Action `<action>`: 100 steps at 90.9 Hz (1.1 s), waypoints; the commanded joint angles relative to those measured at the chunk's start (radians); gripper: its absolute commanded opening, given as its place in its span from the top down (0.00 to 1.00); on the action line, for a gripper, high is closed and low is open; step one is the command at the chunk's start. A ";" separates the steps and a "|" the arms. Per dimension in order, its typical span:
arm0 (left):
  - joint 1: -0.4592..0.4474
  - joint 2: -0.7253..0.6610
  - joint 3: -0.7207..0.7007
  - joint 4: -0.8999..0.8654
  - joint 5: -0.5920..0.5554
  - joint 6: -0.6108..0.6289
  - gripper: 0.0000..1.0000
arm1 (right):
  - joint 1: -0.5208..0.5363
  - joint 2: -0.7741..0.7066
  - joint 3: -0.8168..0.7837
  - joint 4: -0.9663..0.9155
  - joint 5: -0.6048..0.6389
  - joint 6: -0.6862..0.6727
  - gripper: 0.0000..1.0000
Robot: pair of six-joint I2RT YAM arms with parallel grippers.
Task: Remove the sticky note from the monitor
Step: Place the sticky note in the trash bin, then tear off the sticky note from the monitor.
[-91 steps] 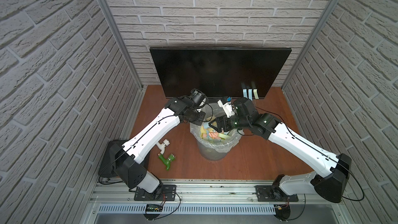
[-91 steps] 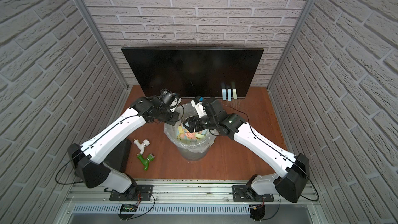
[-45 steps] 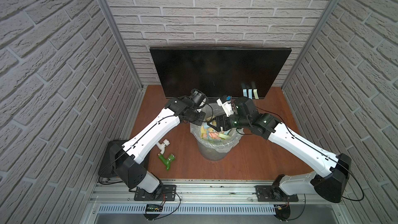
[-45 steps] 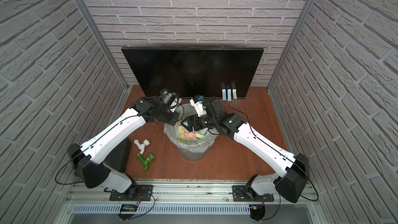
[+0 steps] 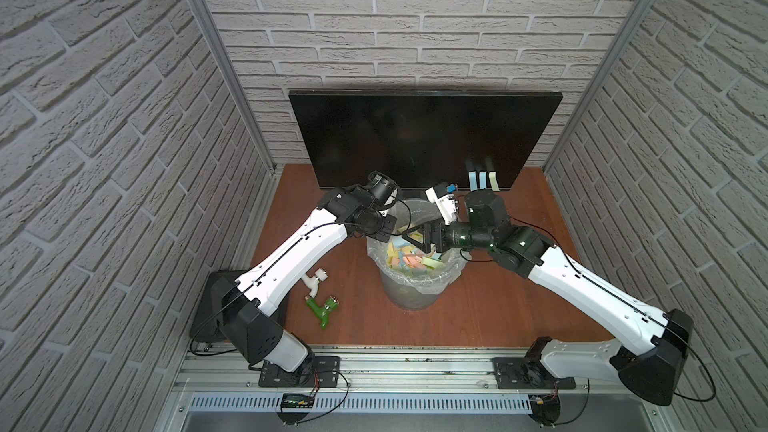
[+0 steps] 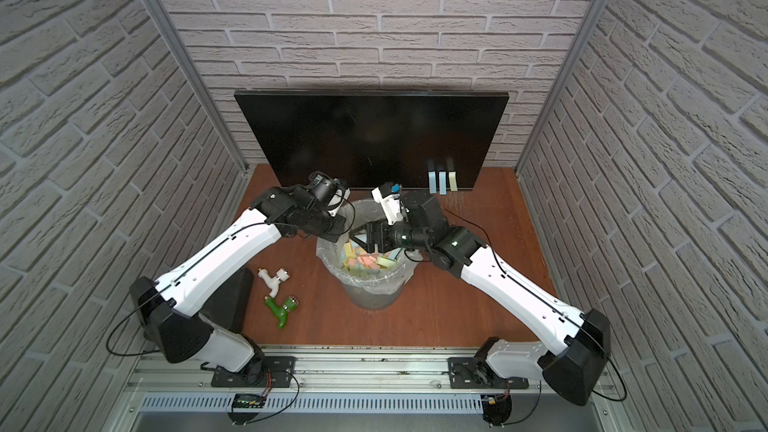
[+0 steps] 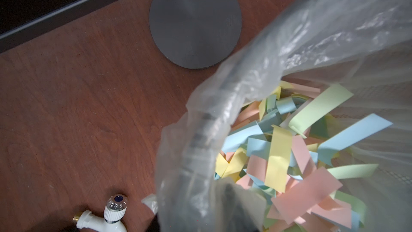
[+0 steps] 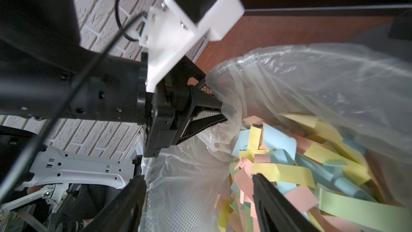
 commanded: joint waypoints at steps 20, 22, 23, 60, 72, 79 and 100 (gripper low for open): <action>0.000 -0.026 -0.018 0.020 0.002 -0.008 0.66 | -0.303 -0.221 -0.009 -0.127 0.105 0.134 0.29; 0.001 -0.026 -0.020 0.020 0.001 -0.008 0.66 | -0.330 -0.235 -0.017 -0.134 0.113 0.142 0.30; 0.001 -0.025 -0.020 0.020 0.001 -0.008 0.66 | -0.341 -0.241 -0.020 -0.137 0.116 0.147 0.31; 0.001 -0.022 -0.011 0.015 0.009 -0.004 0.66 | -0.654 -0.195 -0.198 0.079 -0.026 0.373 0.36; 0.001 -0.022 -0.007 0.015 0.008 -0.005 0.66 | -0.670 -0.150 -0.221 0.155 -0.005 0.409 0.36; 0.001 -0.022 -0.008 0.014 0.008 -0.005 0.66 | -0.676 -0.121 -0.220 0.190 -0.003 0.425 0.37; -0.001 -0.031 -0.018 0.017 0.010 -0.006 0.66 | -0.680 -0.035 -0.215 0.288 0.005 0.460 0.42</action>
